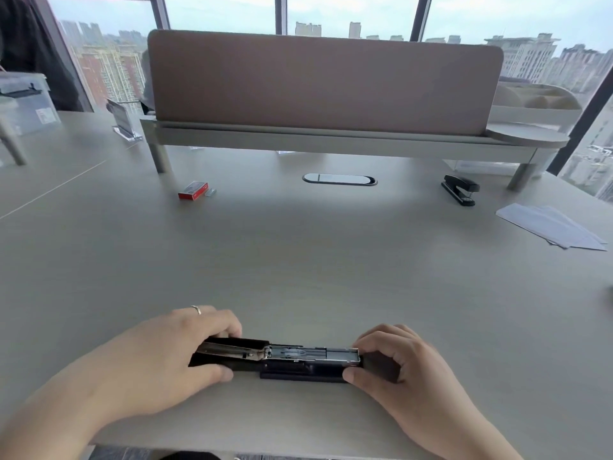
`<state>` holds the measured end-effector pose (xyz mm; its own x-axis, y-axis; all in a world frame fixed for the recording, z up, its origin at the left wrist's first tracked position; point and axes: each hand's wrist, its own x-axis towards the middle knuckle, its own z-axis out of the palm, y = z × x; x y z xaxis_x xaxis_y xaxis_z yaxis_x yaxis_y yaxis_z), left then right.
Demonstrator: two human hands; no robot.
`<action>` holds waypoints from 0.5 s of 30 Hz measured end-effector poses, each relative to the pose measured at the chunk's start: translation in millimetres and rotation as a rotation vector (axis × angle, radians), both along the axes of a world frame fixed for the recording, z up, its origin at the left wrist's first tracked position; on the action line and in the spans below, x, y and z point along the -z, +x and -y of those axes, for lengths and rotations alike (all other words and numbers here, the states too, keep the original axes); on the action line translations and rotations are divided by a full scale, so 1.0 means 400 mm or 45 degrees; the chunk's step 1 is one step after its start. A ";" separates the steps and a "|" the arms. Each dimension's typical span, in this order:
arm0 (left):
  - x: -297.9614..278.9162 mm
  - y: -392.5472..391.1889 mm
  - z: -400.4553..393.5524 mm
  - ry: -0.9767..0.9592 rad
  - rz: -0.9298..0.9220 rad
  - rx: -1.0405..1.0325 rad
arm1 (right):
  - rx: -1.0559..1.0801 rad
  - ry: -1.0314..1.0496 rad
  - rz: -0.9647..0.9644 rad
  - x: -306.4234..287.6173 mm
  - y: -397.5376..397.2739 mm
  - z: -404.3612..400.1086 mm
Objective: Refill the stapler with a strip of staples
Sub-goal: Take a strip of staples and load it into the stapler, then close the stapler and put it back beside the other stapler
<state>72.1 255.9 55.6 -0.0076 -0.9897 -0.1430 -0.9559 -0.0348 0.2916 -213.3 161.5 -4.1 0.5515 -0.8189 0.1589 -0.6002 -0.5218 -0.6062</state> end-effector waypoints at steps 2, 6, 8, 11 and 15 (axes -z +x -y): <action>-0.010 -0.013 -0.002 0.007 0.079 0.021 | -0.001 -0.004 -0.002 0.000 0.002 -0.001; -0.060 -0.050 0.007 -0.024 0.334 0.033 | 0.009 -0.003 -0.012 0.000 0.002 -0.001; -0.090 -0.061 0.020 -0.095 0.428 0.046 | 0.013 0.002 -0.015 -0.001 0.003 -0.001; -0.121 -0.072 0.042 -0.199 0.325 0.085 | 0.027 0.014 -0.017 0.001 0.004 0.000; -0.112 -0.097 0.070 -0.281 -0.161 0.122 | 0.027 0.024 -0.024 -0.001 0.004 0.001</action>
<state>33.1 228.0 100.5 -0.1066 -0.9908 0.0840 -0.9072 0.1315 0.3997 -211.6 161.2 -3.6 0.5369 -0.8330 0.1334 -0.6223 -0.4978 -0.6041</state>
